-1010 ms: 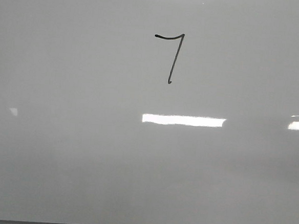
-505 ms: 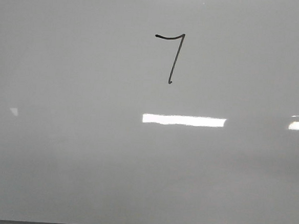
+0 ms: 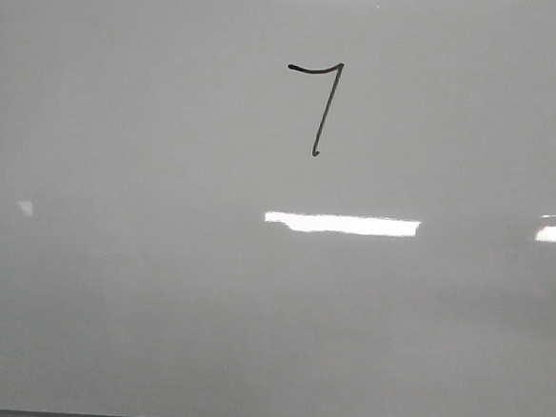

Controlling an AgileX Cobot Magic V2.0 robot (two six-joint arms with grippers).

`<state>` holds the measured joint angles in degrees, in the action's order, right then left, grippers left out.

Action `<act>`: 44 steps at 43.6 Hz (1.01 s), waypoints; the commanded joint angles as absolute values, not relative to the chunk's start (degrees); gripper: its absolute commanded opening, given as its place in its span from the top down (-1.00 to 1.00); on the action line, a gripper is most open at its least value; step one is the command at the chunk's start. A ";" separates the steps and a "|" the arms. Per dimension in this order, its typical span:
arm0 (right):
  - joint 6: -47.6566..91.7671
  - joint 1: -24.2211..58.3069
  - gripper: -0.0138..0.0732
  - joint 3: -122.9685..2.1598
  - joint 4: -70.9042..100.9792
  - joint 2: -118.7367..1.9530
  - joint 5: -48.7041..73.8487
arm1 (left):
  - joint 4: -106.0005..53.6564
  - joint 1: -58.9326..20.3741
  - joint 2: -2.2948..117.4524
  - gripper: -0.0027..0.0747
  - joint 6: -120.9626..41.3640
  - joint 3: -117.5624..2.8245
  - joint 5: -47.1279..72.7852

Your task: Write number 7 on whiteboard

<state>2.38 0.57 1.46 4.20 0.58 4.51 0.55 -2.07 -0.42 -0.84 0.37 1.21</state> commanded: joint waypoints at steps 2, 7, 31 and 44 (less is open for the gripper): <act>2.75 -0.89 0.95 1.33 4.49 1.62 0.00 | 0.00 -2.23 -1.15 0.98 -0.82 1.19 -3.43; 2.75 -0.79 0.95 1.33 4.49 1.67 0.00 | 0.00 -2.23 -1.15 0.98 -0.82 1.19 -3.43; 2.75 -0.14 0.95 1.33 4.49 1.62 0.00 | 0.00 -2.23 -1.15 0.98 -0.82 1.19 -3.43; 2.75 -0.14 0.95 1.33 4.49 1.62 0.00 | 0.00 -2.23 -1.15 0.98 -0.82 1.19 -3.43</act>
